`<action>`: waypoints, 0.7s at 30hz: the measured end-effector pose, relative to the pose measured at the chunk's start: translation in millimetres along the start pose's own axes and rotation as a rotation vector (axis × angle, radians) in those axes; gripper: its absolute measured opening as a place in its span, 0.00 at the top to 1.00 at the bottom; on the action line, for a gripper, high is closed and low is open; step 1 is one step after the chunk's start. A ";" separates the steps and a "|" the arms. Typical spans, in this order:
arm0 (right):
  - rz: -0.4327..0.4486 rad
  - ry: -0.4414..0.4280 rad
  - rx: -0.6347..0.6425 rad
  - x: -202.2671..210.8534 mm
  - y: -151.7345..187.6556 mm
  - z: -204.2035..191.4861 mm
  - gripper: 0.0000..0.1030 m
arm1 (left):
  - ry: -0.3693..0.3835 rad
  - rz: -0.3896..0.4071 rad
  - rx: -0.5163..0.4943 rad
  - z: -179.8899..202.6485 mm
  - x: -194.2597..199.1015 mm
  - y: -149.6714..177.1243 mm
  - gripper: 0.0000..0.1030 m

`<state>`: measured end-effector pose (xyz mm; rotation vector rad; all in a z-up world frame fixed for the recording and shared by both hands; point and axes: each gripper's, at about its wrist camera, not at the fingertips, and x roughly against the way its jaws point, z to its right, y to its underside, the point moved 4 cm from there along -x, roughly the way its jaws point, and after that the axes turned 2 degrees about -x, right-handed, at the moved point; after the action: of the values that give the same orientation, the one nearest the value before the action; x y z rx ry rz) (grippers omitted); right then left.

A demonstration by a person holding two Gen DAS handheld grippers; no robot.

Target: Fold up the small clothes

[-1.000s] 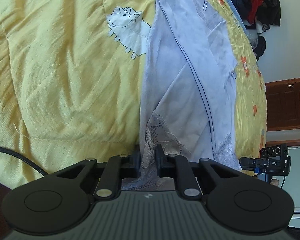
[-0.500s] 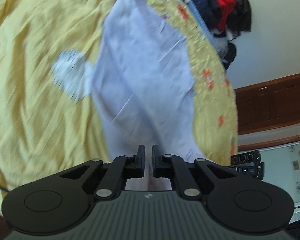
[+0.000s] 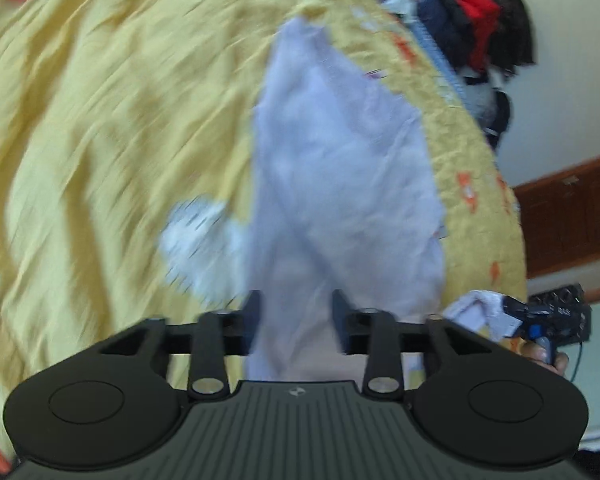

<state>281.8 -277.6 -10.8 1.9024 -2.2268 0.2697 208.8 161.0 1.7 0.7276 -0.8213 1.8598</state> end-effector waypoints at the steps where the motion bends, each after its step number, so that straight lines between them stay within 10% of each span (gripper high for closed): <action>1: 0.004 0.005 -0.017 -0.1 5.1 5.5 0.90 | -0.008 0.005 0.028 -8.1 -1.2 10.1 0.44; 7: 0.020 0.010 -0.048 4.2 23.9 15.9 0.90 | 0.108 -0.017 0.153 -16.9 -1.6 57.1 0.44; 11: 0.021 0.009 -0.035 4.6 25.6 12.8 0.89 | 0.325 -0.044 0.406 -23.3 -12.9 82.5 0.44; 21: 0.010 -0.006 -0.031 1.5 24.1 13.2 0.89 | 0.297 -0.019 0.551 -29.8 -29.6 107.8 0.44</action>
<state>257.3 -278.8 -23.4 1.8798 -2.2310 0.2307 117.2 133.6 -63.5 0.7568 -0.1038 2.1324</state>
